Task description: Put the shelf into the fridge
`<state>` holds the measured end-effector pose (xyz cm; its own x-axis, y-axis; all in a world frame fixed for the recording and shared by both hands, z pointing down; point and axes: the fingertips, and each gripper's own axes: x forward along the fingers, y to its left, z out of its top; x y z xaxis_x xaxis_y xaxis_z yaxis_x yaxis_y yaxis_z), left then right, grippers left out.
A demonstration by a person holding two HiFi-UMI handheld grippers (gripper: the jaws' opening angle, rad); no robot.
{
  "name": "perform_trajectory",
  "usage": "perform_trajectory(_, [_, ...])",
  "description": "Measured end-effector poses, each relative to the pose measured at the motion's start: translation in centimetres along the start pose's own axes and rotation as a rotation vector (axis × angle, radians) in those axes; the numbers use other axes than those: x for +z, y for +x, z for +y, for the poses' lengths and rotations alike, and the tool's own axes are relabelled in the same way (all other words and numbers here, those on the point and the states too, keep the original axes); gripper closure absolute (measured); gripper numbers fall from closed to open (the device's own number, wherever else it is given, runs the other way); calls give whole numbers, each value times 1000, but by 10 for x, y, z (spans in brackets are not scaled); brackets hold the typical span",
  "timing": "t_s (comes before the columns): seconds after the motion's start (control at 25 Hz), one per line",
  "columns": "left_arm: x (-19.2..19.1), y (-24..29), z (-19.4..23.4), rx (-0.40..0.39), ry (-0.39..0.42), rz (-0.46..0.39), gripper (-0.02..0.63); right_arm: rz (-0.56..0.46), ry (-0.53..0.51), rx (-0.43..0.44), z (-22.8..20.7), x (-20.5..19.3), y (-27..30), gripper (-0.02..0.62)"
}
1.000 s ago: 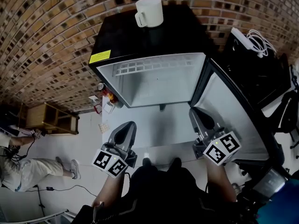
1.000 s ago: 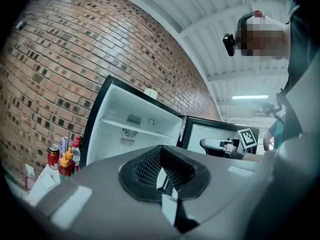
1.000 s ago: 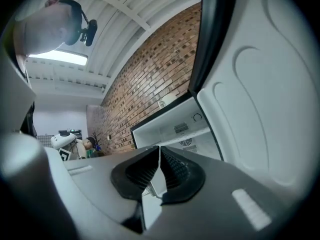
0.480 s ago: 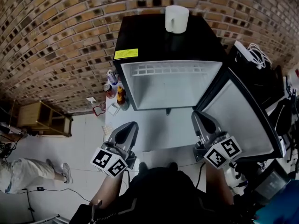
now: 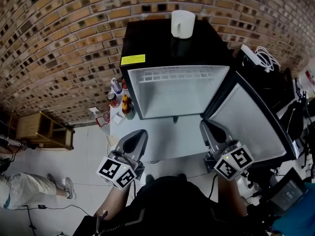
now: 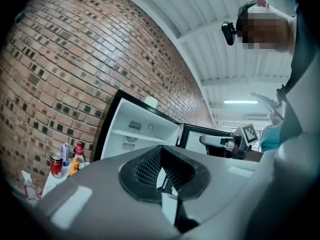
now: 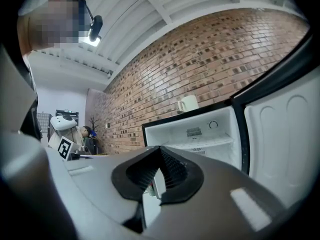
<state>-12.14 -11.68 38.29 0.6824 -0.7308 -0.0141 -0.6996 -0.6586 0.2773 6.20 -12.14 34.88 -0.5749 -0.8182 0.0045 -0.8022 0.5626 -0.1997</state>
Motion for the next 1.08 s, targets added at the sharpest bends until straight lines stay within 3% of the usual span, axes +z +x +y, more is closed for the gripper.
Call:
perform_trajectory(0.32, [1,-16,5,70,39,5,606,5,-45,-4,7,-1,-5,589])
perform_trajectory(0.56, [-2,-15,5,75,-4,2,606,5,-23,-9,2,-4,-12,589])
perform_trajectory(0.88, [3,-15,-2,114,60,-5,606,8,-57,-19,1,-3,-16,589])
perform_trajectory(1.08, [8,-13,-14,86,44,-26,606,-15,-23,-11,3,-2,-18,589])
